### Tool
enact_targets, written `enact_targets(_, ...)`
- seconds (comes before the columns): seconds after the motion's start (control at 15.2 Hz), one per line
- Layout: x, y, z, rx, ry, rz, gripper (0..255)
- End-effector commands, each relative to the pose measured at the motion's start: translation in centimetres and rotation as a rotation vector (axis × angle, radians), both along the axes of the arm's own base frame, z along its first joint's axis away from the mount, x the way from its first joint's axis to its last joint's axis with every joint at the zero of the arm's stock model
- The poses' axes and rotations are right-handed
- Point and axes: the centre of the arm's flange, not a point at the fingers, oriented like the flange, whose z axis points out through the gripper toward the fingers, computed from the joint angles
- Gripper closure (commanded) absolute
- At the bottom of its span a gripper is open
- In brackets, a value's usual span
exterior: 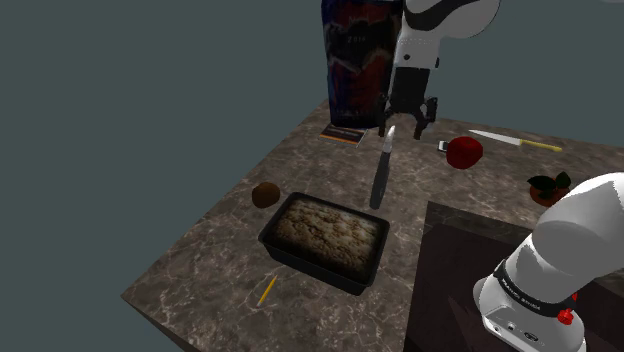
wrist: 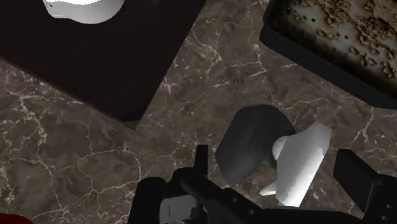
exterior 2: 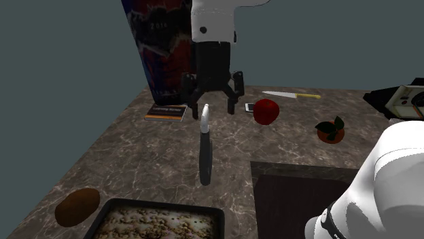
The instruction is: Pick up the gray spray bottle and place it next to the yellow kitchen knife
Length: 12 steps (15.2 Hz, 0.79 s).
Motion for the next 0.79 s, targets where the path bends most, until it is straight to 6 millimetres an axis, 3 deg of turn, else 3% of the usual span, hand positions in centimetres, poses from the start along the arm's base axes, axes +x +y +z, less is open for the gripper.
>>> enact_targets(0.0,1.3,-1.2,-2.7,0.024,0.069,-0.138,0)
enact_targets(0.33,3.4,-3.9,-9.7,0.083,0.226,-0.45,0)
enact_targets(0.73,2.7,-2.4,-12.4,0.083,0.226,-0.45,0)
